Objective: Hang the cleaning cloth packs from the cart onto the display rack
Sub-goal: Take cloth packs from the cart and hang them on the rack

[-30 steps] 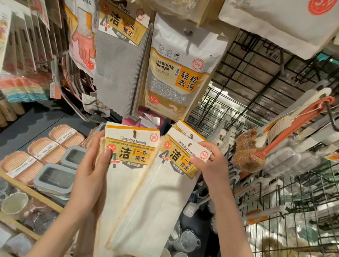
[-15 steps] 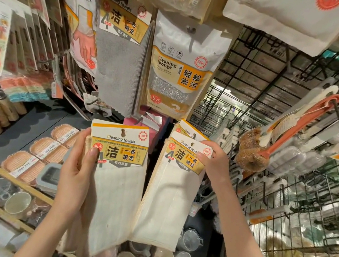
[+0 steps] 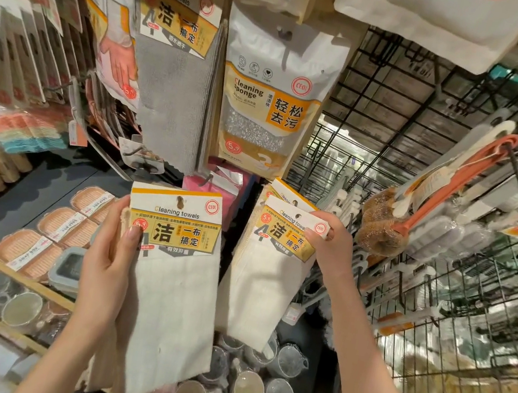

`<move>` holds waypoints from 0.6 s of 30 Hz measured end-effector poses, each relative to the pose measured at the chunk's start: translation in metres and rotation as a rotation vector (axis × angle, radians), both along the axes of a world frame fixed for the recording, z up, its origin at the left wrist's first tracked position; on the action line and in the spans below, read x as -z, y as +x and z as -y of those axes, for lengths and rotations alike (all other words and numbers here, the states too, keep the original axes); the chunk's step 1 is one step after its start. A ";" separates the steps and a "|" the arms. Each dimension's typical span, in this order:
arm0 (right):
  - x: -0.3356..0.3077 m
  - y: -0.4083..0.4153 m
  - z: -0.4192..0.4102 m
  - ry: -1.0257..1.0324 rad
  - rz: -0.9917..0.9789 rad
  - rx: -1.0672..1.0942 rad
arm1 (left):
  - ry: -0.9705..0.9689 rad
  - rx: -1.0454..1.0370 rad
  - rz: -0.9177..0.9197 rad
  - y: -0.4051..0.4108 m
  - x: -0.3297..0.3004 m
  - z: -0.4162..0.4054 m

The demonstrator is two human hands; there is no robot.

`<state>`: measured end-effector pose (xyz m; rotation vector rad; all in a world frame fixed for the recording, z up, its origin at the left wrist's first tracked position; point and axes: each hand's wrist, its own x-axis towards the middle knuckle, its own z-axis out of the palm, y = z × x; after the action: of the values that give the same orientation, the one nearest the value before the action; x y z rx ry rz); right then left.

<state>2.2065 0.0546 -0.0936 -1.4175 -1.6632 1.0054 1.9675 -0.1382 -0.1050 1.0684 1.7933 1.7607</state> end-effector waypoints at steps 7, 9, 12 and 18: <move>-0.001 -0.005 -0.002 -0.037 -0.045 0.017 | -0.016 0.009 0.071 0.009 0.002 -0.002; 0.001 -0.007 -0.002 -0.036 -0.049 0.005 | -0.015 0.012 0.081 0.012 0.001 -0.002; 0.002 -0.008 0.000 -0.037 -0.050 -0.016 | -0.018 0.020 0.080 0.014 0.003 -0.002; 0.010 -0.002 -0.001 -0.055 -0.002 -0.011 | -0.066 0.001 0.094 0.018 0.006 -0.002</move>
<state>2.2045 0.0555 -0.1040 -1.4438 -1.6551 1.0665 1.9856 -0.1362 -0.1108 0.9447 1.7809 1.7094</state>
